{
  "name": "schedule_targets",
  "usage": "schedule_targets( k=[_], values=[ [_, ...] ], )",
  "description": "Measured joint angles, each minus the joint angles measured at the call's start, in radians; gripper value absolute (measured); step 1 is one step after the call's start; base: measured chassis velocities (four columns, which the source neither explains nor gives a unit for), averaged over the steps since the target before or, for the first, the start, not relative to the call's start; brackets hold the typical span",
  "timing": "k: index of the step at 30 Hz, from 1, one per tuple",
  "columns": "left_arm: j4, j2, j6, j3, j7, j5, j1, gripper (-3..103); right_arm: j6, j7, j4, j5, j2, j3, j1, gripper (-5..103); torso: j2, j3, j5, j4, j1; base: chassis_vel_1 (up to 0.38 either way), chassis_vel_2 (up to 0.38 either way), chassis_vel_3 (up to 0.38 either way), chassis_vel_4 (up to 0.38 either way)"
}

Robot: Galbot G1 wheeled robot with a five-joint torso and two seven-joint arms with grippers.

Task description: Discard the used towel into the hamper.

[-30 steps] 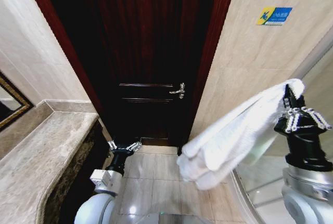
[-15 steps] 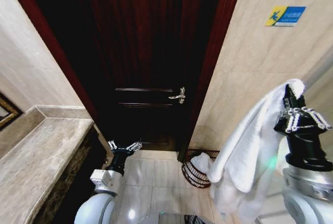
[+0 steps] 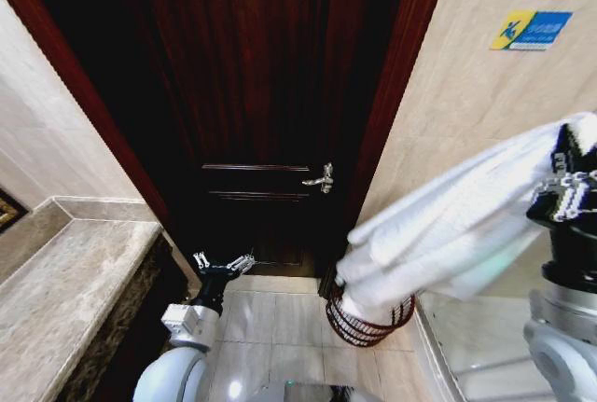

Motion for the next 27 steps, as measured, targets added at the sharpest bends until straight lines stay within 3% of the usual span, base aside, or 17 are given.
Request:
schedule_targets(
  k=[16,27],
  values=[
    [0.0,0.0,0.0,0.0,0.0,0.0,0.0,100,0.008,-0.012,0.0,0.012,-0.018,-0.004,0.031,2,0.0,0.0,0.0,-0.0002,0.001,0.0,0.0,0.0,0.0],
    [0.0,0.0,0.0,0.0,0.0,0.0,0.0,100,-0.056,0.03,-0.016,0.035,-0.094,-0.075,0.19,2,0.0,0.0,-0.0002,0.0,0.001,0.0,0.0,0.0,0.0]
  ],
)
